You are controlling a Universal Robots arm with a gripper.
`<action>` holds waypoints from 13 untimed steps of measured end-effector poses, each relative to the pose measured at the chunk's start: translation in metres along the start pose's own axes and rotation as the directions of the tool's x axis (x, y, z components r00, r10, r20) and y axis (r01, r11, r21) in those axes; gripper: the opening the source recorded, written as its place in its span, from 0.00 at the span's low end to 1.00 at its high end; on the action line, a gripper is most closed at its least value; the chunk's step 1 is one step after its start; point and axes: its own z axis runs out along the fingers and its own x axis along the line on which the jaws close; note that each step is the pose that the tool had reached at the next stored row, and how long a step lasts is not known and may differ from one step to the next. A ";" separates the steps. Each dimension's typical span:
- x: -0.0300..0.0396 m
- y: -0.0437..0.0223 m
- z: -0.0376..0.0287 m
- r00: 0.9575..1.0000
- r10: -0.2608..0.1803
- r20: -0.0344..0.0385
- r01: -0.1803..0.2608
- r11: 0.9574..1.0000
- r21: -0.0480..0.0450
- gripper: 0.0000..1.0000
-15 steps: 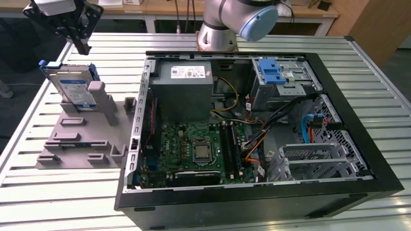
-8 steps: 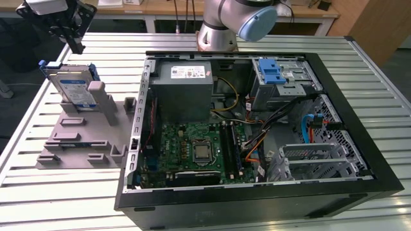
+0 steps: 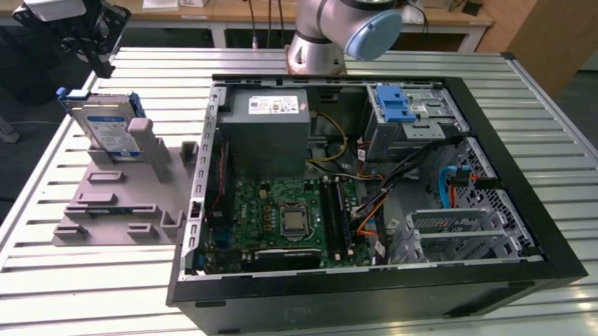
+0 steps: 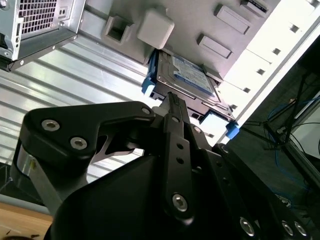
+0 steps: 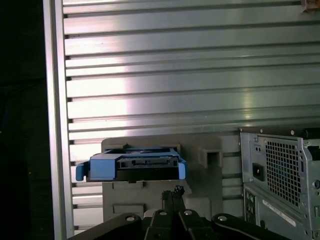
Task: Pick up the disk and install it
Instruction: 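Reach for the disk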
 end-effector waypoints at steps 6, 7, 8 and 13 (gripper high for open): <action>0.0043 0.0000 0.0003 1.000 0.000 0.000 0.000 1.000 0.000 0.11; 0.0066 0.0001 0.0005 1.000 0.000 0.000 0.000 1.000 0.000 0.11; 0.0091 0.0002 0.0007 1.000 0.000 0.000 0.000 1.000 0.000 0.11; 0.0266 -0.0007 0.0021 1.000 0.000 0.000 0.000 1.000 0.000 0.11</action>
